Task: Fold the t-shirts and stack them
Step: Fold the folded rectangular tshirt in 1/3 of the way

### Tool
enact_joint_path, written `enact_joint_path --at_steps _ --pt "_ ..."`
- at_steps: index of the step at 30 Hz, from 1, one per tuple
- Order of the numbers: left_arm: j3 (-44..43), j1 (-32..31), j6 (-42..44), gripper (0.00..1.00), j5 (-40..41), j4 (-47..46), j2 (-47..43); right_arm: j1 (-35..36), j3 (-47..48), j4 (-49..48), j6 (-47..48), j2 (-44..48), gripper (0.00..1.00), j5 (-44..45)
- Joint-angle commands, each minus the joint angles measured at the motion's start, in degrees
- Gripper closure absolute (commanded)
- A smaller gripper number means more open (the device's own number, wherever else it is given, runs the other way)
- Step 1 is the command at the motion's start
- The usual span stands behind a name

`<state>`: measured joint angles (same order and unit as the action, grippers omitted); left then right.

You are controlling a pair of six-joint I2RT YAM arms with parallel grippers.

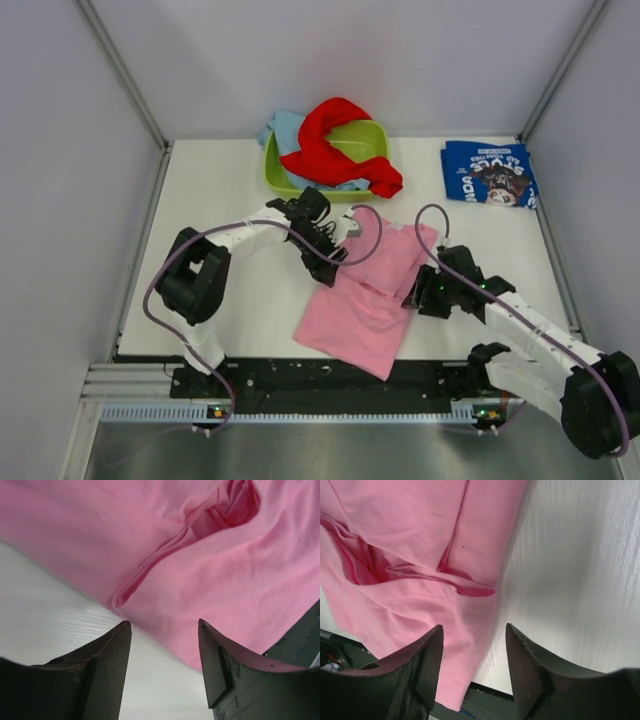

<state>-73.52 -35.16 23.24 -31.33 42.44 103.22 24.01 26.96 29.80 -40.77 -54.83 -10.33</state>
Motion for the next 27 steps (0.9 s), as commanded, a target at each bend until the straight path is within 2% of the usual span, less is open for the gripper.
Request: enact_joint_path --at_steps 1,5,9,11,12,13,18,27 --pt "-1.3 0.0 -3.5 0.41 -2.9 -7.4 3.2 0.5 -1.9 -6.8 -3.5 -1.2 0.53 -4.0" --pt "-1.4 -0.1 -3.6 0.48 -1.8 -8.8 4.9 0.5 -1.9 -9.0 -2.5 -5.0 0.67 -5.4" --pt "-1.2 -0.1 -3.2 0.81 -2.6 -8.3 5.0 0.4 -1.6 -9.3 -0.6 -7.8 0.8 -6.8" --pt "-1.2 0.3 -3.2 1.0 -2.5 -8.2 4.5 0.0 -1.1 -9.0 0.0 -7.8 0.91 -6.6" --pt "-1.2 0.7 -3.4 1.0 -2.8 -8.2 4.1 0.0 -0.8 -8.7 0.4 -7.1 0.99 -6.4" --pt "-1.0 1.0 -3.3 1.0 -3.0 -8.4 3.7 0.0 -0.5 -8.5 0.9 -6.4 1.0 -6.3" --pt "0.3 1.8 -3.5 1.0 -3.0 -9.7 1.4 0.0 -0.5 -9.0 5.0 -0.3 1.0 -4.8" --pt "4.7 1.9 -0.4 1.0 -5.7 -10.3 -4.2 0.0 -8.9 -14.4 6.5 16.8 1.0 -3.0"
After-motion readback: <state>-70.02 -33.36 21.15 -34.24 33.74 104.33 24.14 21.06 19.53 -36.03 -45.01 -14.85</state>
